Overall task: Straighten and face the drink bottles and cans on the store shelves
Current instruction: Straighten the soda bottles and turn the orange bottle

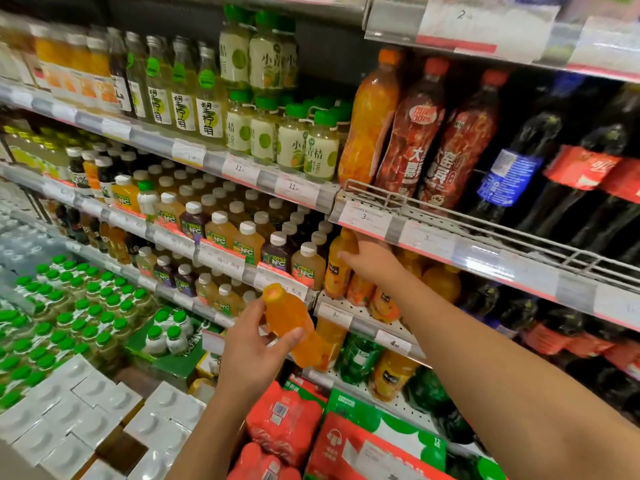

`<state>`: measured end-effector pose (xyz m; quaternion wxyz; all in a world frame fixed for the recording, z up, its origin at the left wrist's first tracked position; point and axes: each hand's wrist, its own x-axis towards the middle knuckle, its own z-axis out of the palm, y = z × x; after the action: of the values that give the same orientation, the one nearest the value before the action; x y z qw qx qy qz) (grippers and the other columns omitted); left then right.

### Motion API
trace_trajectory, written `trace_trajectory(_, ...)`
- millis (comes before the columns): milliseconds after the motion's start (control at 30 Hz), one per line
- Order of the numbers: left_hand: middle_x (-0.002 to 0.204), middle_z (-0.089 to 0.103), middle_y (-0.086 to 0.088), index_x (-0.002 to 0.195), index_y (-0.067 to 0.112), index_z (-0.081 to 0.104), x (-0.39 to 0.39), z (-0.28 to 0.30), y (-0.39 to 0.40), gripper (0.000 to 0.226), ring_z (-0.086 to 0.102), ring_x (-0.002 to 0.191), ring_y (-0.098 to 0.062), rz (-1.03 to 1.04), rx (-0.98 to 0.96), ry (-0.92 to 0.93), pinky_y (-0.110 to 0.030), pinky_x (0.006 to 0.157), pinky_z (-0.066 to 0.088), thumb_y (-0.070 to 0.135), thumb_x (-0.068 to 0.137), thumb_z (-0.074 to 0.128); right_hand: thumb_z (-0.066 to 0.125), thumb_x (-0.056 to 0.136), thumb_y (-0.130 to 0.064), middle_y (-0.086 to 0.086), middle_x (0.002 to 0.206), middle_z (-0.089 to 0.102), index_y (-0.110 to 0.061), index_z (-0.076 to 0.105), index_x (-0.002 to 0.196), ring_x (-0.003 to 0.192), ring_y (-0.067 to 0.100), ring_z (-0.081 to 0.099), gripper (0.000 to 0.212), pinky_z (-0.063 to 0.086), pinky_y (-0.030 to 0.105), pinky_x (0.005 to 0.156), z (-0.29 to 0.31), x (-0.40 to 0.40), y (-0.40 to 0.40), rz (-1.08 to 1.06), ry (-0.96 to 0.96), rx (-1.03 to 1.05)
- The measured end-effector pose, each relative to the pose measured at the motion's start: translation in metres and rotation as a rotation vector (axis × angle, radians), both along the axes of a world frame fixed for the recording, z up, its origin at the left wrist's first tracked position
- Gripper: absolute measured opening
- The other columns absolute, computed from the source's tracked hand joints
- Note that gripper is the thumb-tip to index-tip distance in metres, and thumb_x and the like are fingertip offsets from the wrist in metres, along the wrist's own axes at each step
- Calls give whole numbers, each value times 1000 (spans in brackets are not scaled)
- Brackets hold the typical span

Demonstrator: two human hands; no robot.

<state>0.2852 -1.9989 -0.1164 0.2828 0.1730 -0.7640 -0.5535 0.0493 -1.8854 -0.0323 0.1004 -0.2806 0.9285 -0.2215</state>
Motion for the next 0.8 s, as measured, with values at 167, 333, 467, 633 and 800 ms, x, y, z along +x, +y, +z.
trace_trajectory(167,105,71,17,114,41,62,-4,2,16,37,64,99,5,-47,17,-47,-32,84,58,44,82,80,67,95,-37,-9,116,68,-26,54,138,103,15,68,46,58,40,90,-19,50,44,-28,-156,-393)
trace_trajectory(333,105,71,17,118,36,63,-13,10,40,39,65,99,3,-114,-63,-82,-31,86,55,44,83,80,80,82,-40,-16,120,67,-45,59,127,109,4,66,50,56,40,97,-66,120,107,123,-356,-438)
trace_trajectory(467,100,73,17,113,36,65,-17,26,78,36,70,93,-3,-232,-68,-73,-29,79,57,42,82,81,84,71,-56,-25,125,64,-56,44,135,110,-1,65,75,55,29,95,-75,149,143,63,-332,-449)
trace_trajectory(633,104,73,20,117,38,63,-32,36,131,41,69,95,0,-426,-63,-125,-32,85,58,42,81,83,84,63,-61,-12,105,71,-43,52,124,90,5,69,71,59,37,81,-84,153,187,-131,-261,-424)
trace_trajectory(800,114,71,20,134,41,56,-58,37,138,58,67,100,4,-565,-139,-251,-32,90,57,64,82,70,86,66,-53,-16,95,72,-44,55,117,84,-1,68,61,53,23,74,-88,157,233,-249,-177,-471)
